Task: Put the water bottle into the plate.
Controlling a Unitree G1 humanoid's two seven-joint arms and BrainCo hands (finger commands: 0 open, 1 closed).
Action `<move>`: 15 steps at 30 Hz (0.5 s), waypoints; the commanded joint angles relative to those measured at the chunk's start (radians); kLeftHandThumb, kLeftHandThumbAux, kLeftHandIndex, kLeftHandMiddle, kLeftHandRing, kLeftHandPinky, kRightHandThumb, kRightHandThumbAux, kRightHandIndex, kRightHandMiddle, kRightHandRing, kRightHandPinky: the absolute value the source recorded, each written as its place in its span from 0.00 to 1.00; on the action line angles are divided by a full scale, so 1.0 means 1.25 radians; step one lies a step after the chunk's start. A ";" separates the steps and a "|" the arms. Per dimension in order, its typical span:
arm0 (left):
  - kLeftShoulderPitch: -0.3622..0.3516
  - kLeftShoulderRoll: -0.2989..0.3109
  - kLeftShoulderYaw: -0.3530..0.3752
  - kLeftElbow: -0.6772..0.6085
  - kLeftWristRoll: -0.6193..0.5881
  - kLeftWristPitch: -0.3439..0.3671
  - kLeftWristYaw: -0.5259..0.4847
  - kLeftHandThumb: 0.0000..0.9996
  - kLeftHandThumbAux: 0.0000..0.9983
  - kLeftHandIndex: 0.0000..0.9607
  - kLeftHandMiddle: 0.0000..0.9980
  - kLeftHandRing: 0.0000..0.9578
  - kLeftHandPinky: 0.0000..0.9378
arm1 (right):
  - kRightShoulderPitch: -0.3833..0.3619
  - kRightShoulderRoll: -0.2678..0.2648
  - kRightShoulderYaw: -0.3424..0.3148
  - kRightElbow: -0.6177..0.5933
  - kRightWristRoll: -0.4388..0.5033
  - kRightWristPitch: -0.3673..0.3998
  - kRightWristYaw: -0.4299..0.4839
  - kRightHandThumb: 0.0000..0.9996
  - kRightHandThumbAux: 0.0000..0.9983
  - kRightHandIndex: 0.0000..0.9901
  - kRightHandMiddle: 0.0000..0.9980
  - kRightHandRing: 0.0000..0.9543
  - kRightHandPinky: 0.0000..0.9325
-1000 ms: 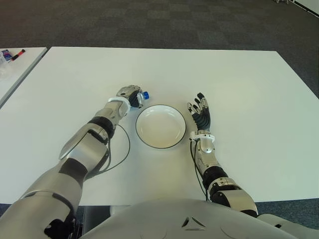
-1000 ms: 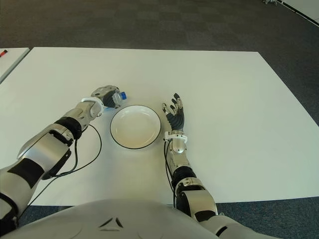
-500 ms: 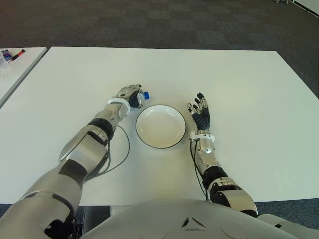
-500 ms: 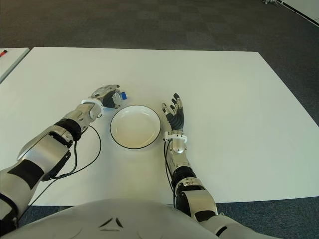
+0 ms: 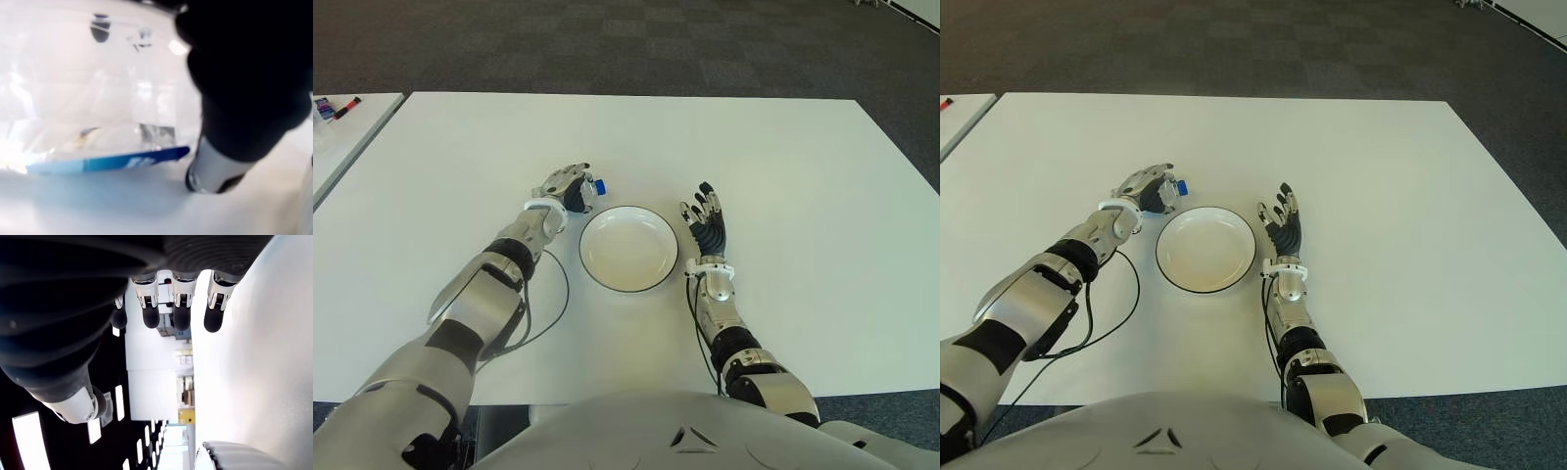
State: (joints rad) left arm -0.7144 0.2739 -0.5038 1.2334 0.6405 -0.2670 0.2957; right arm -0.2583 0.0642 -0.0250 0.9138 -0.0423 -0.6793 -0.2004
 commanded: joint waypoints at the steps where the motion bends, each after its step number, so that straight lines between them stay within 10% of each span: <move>1: 0.040 -0.006 0.003 -0.005 -0.005 -0.017 0.011 0.00 0.89 0.00 0.00 0.00 0.05 | 0.040 0.027 -0.006 0.044 0.009 0.042 0.004 0.03 0.66 0.05 0.07 0.08 0.13; 15: 0.052 0.002 0.013 -0.044 -0.001 -0.052 0.055 0.00 0.88 0.00 0.00 0.00 0.04 | 0.030 0.029 -0.013 0.059 0.019 0.042 0.007 0.04 0.66 0.06 0.07 0.09 0.14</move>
State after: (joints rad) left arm -0.6759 0.2765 -0.4865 1.1921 0.6385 -0.3208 0.3542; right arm -0.2734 0.0666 -0.0311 0.9316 -0.0315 -0.6793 -0.1966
